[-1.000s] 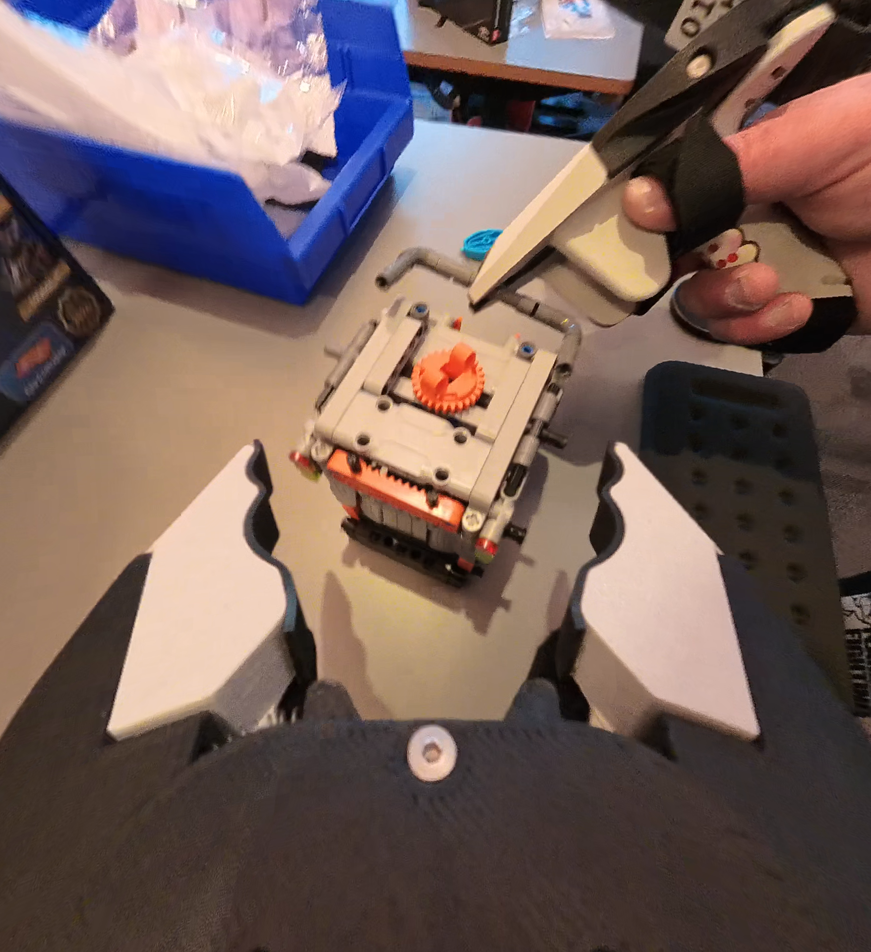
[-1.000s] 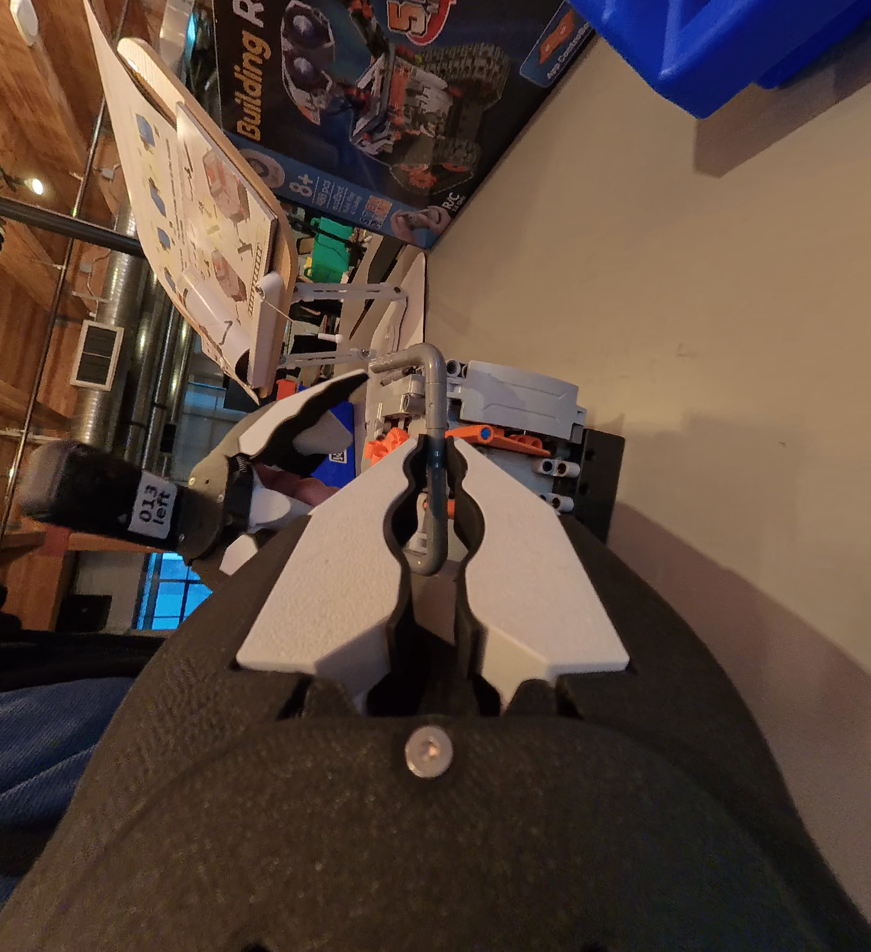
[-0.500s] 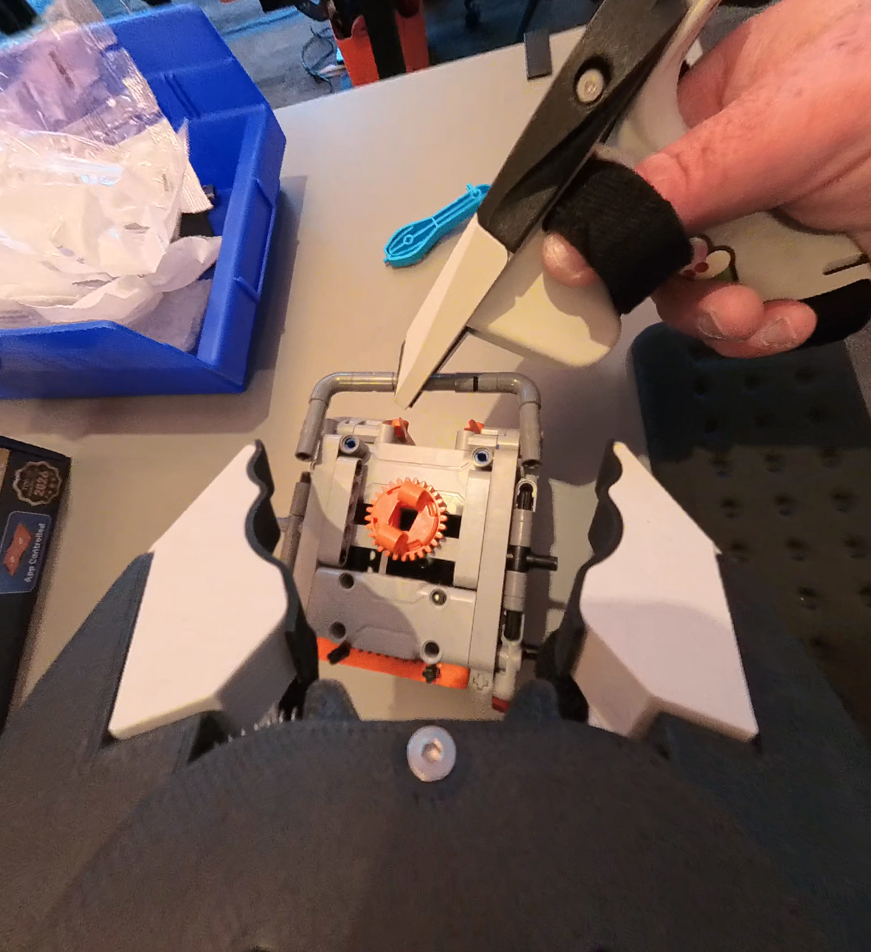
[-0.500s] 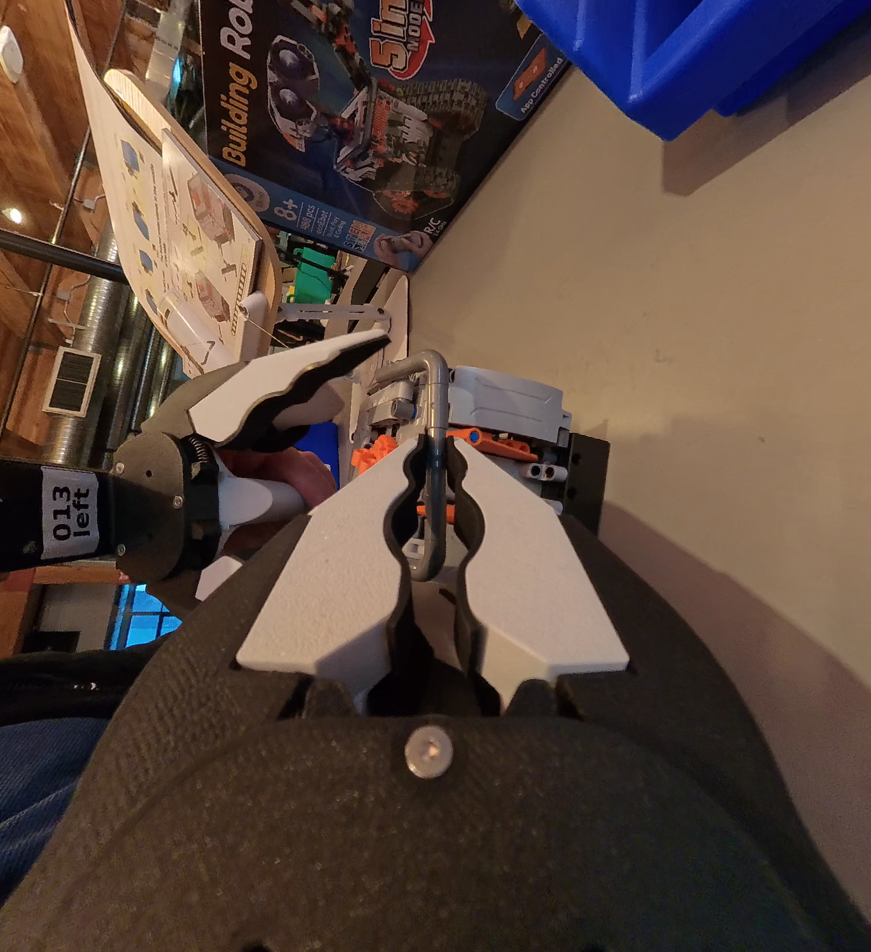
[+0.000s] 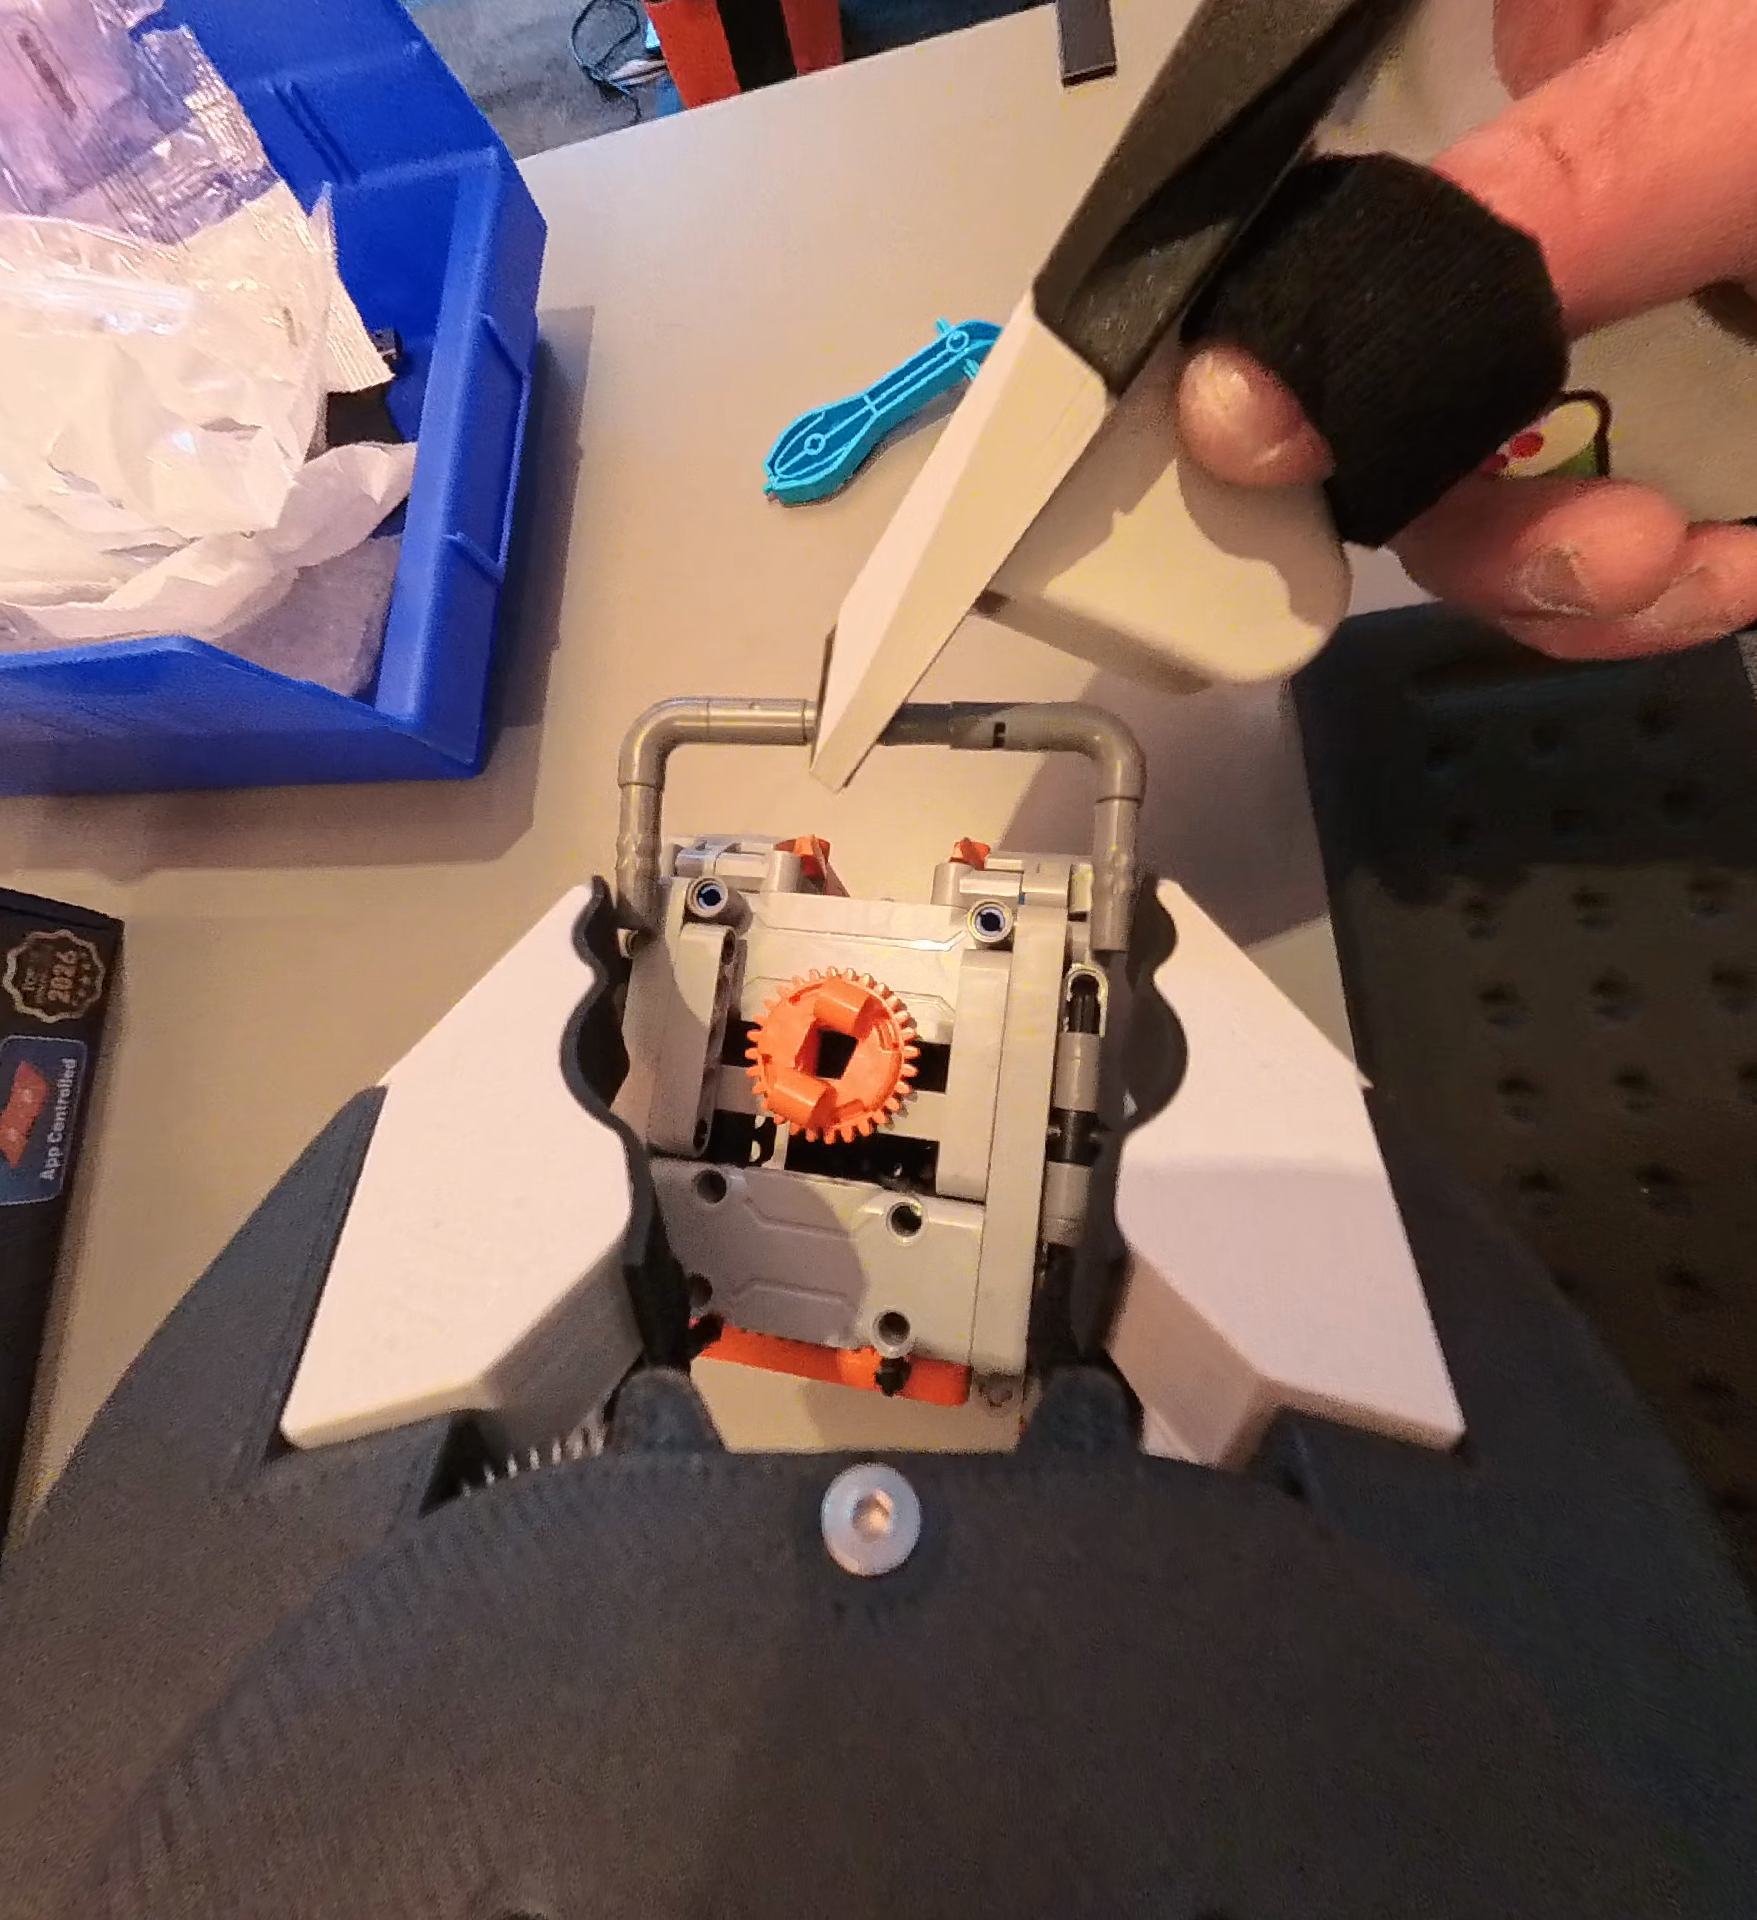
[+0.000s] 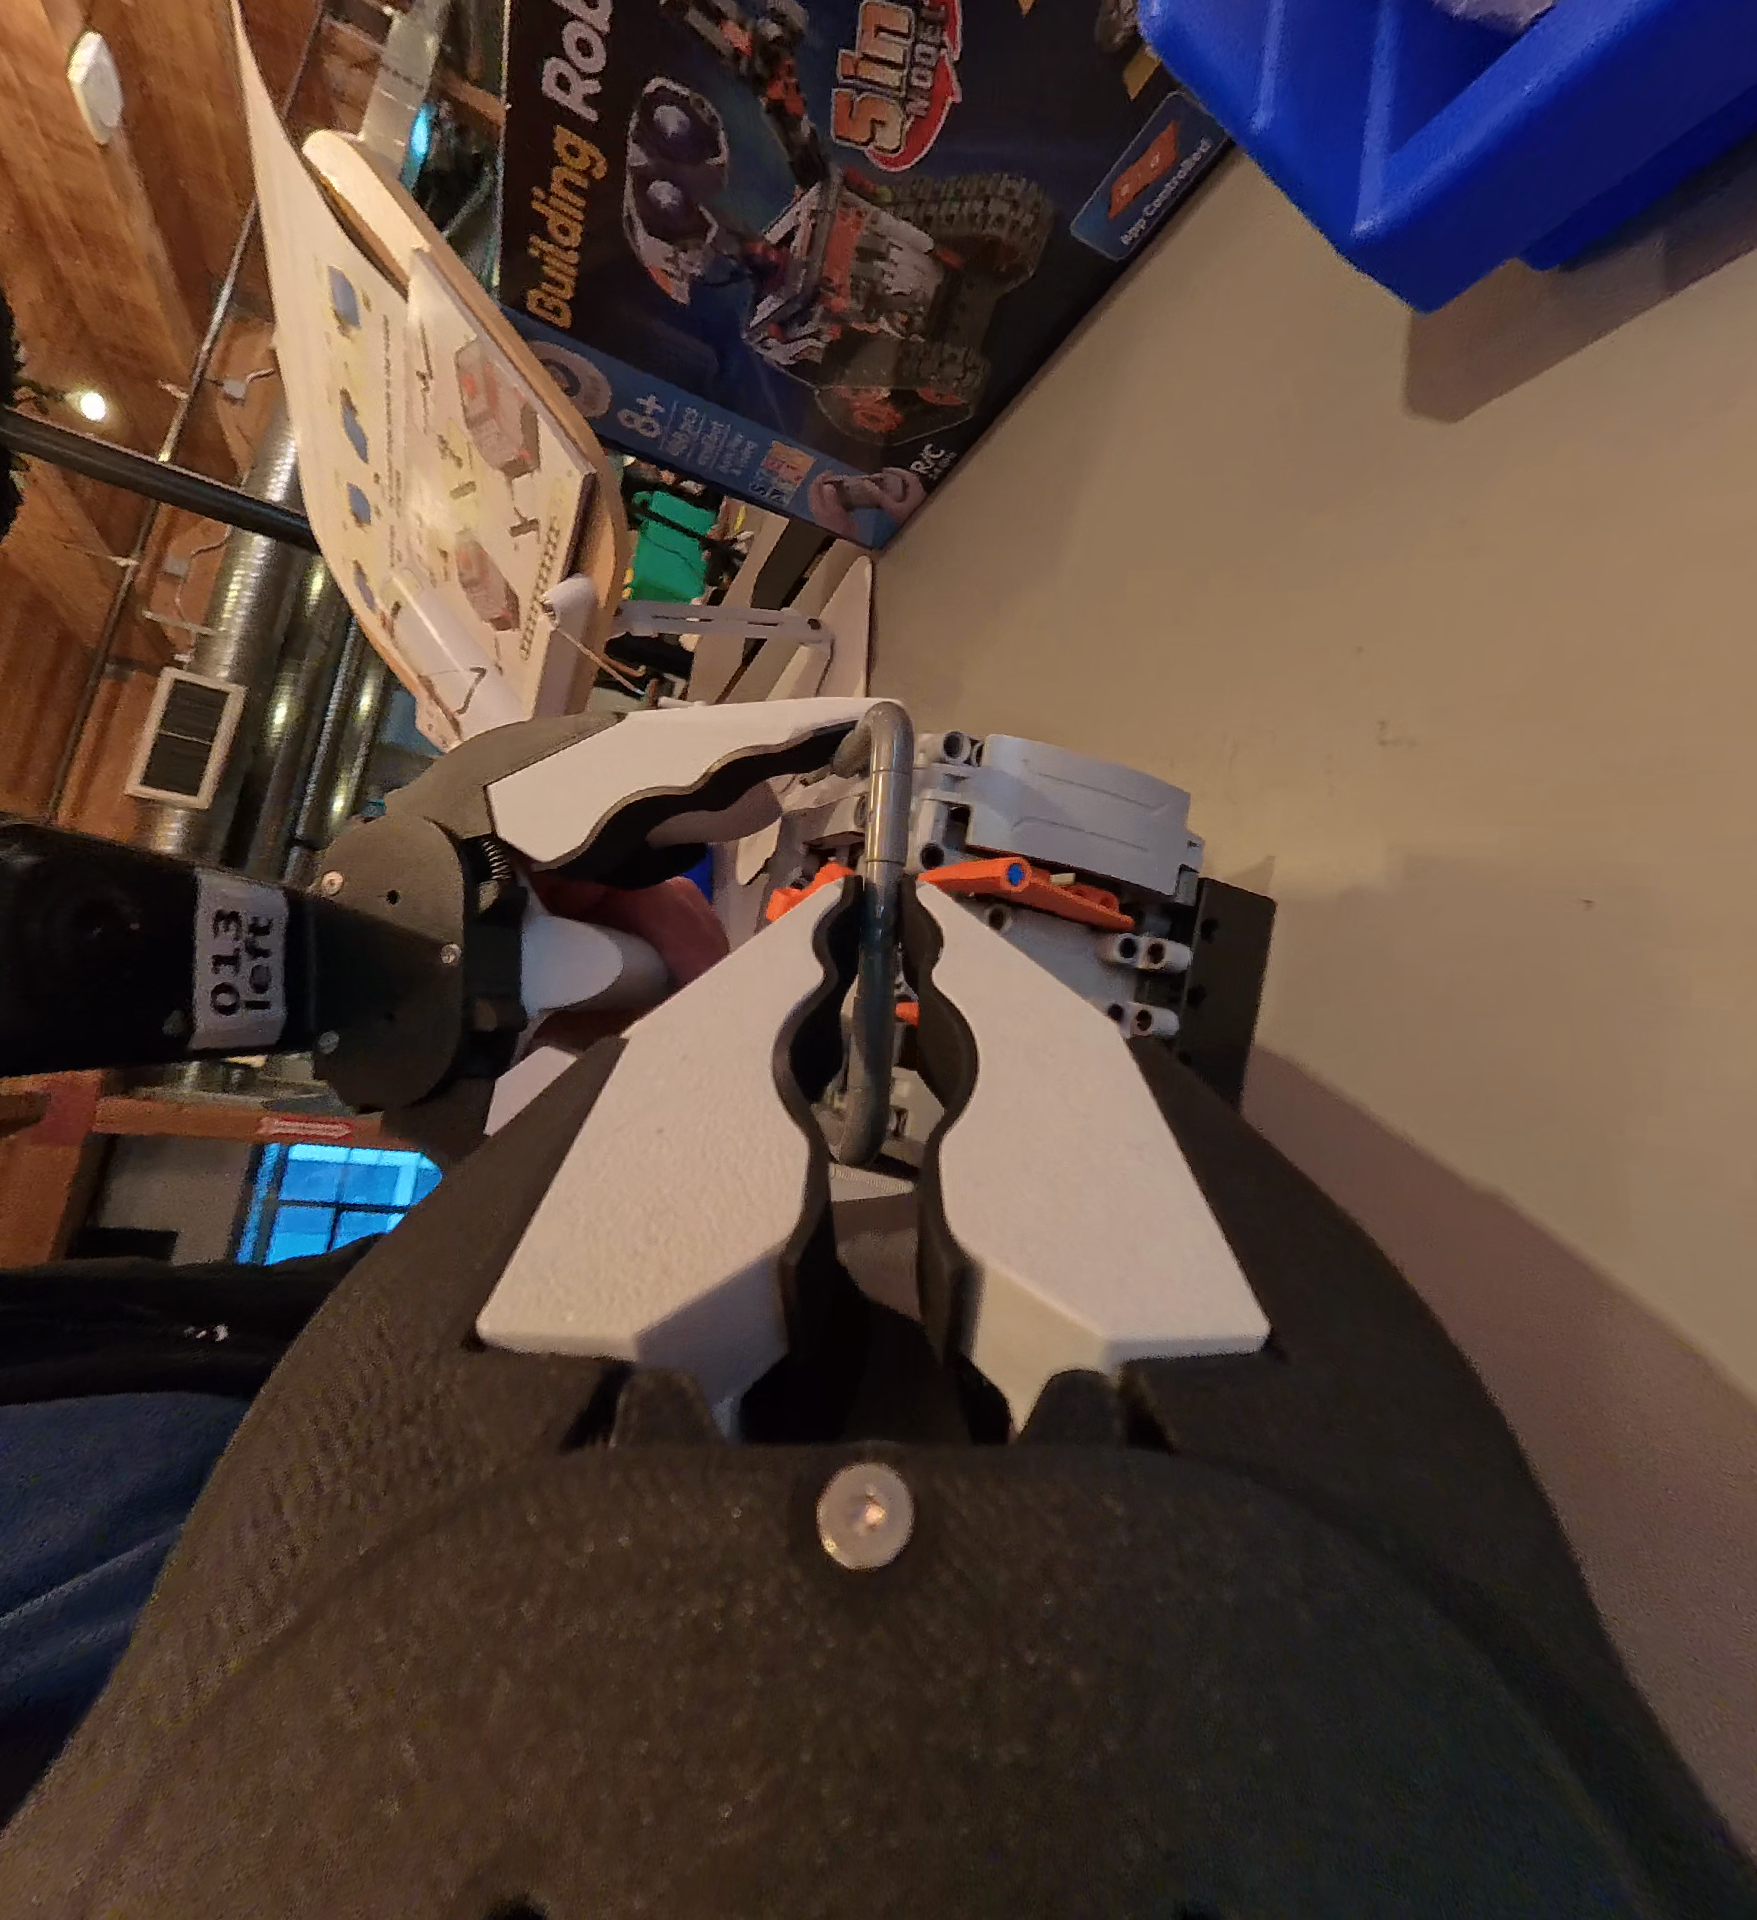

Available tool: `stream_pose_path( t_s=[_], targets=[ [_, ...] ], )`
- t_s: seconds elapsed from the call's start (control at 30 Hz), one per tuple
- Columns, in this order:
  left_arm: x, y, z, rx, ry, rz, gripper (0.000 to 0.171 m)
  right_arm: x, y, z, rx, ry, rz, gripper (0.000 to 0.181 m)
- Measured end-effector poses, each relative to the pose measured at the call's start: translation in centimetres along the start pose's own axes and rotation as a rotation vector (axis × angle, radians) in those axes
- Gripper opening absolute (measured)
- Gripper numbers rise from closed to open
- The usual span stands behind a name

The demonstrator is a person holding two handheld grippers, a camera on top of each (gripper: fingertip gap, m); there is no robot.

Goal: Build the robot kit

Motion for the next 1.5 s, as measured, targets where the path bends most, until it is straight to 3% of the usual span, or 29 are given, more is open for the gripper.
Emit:
stream_pose_path(
  t_s=[0.37,0.5,1.2,1.5],
  targets=[
    [-0.4,-0.3,0.6,-0.060,-0.036,-0.002,0.094,-0.1,0.1,-0.5,0.065,0.052,-0.038,0.003],
    [-0.7,-0.1,0.9,-0.058,-0.057,0.011,0.105,-0.2,0.4,-0.5,0.073,0.058,-0.060,0.003],
    [-0.4,-0.1,0.6,-0.060,0.008,0.004,0.094,-0.2,1.0,-0.9,0.038,0.055,-0.043,0.004],
    [-0.8,-0.2,0.9,-0.095,0.000,-0.021,0.094,1.0,0.5,-1.0,0.092,-0.012,0.042,0.023]
  ],
)
Point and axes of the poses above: each gripper's, where its closed fingertips meet, y out along the fingers, x out of its top, z = x × y across the jaws, the point moved 6 cm from there along -y, back along the fingers, and after that the axes turned 10 degrees about y, right-handed, at the moved point
